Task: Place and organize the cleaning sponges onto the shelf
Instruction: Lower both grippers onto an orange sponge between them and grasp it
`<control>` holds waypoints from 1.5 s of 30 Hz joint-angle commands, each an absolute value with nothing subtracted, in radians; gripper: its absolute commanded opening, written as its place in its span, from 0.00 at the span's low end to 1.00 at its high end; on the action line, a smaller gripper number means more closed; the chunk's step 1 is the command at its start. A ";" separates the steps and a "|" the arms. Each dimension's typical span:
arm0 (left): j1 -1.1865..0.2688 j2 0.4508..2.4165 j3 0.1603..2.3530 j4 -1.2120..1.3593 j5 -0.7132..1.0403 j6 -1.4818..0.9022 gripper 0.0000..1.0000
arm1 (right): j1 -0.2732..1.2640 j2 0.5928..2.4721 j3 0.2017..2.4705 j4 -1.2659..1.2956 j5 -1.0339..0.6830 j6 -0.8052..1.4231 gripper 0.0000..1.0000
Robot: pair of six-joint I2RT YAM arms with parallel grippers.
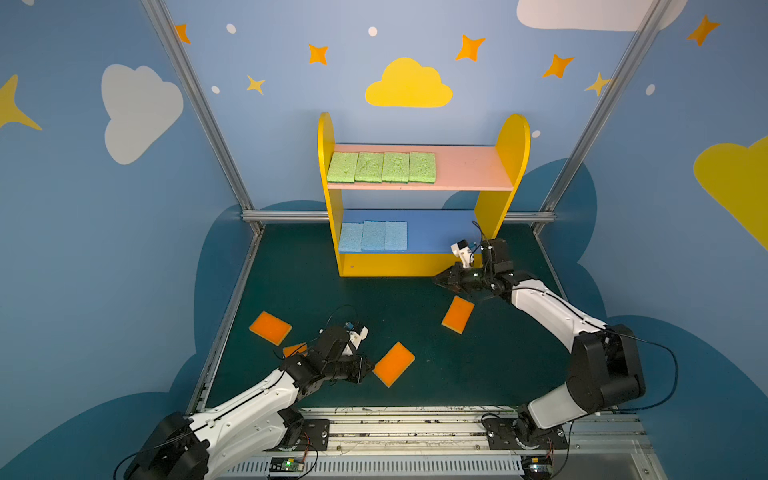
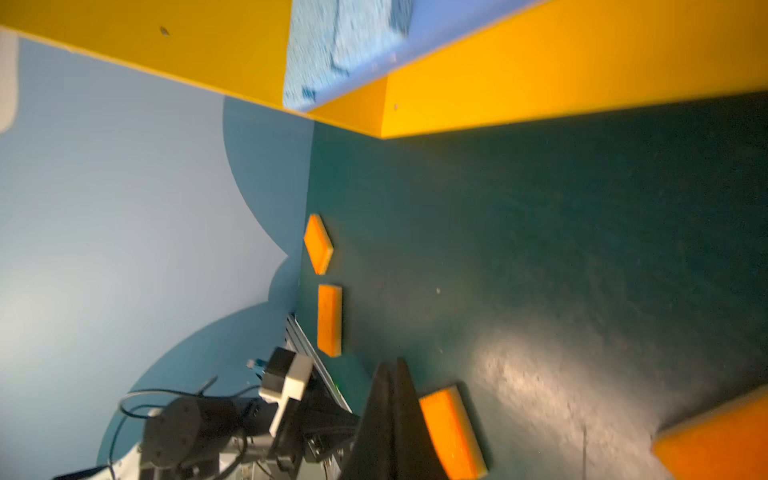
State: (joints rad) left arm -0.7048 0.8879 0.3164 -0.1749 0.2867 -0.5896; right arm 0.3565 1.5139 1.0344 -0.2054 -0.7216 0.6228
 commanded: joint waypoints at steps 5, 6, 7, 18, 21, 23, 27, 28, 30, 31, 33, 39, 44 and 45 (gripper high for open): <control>-0.804 0.882 0.260 -0.241 0.201 -0.709 0.03 | 0.367 1.419 0.879 -0.221 -0.699 0.594 0.00; -0.822 0.896 0.259 -0.232 0.189 -0.719 0.03 | 0.367 1.418 0.871 -0.217 -0.701 0.594 0.00; -0.839 0.913 0.258 -0.220 0.179 -0.728 0.03 | 0.367 1.419 0.862 -0.215 -0.705 0.594 0.00; -0.943 1.181 0.327 0.042 0.138 -0.770 0.03 | 0.362 1.466 0.863 -0.182 -0.744 0.604 0.00; -0.949 1.280 0.363 0.138 0.147 -0.779 0.03 | 0.351 1.461 0.855 -0.181 -0.750 0.600 0.00; -0.953 1.343 0.403 0.183 0.148 -0.775 0.03 | 0.340 1.453 0.841 -0.180 -0.747 0.597 0.00; -0.957 1.499 0.547 0.228 0.146 -0.749 0.03 | 0.308 1.441 0.801 -0.158 -0.754 0.608 0.00; -0.957 1.538 0.591 0.236 0.157 -0.738 0.03 | 0.299 1.433 0.789 -0.154 -0.759 0.613 0.00; -0.957 1.600 0.665 0.241 0.172 -0.723 0.03 | 0.283 1.413 0.777 -0.160 -0.759 0.610 0.01; -0.957 1.624 0.698 0.239 0.180 -0.717 0.04 | 0.275 1.401 0.770 -0.172 -0.757 0.604 0.02; -0.957 1.650 0.743 0.232 0.189 -0.703 0.08 | 0.266 1.379 0.761 -0.197 -0.751 0.589 0.07; -0.957 1.569 0.735 0.169 0.146 -0.683 0.39 | 0.265 1.383 0.713 -0.216 -0.747 0.554 0.40; -0.956 1.434 0.662 0.105 0.074 -0.681 0.57 | 0.317 1.437 0.683 -0.161 -0.726 0.569 0.51; -0.952 1.408 0.645 0.088 0.052 -0.685 0.58 | 0.339 1.451 0.684 -0.154 -0.713 0.571 0.51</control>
State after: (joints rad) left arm -0.9558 1.4612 0.6781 0.1570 0.1150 -0.6983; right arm 0.3012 1.4223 0.6937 -0.1810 -0.7349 0.5762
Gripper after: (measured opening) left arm 0.574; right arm 0.510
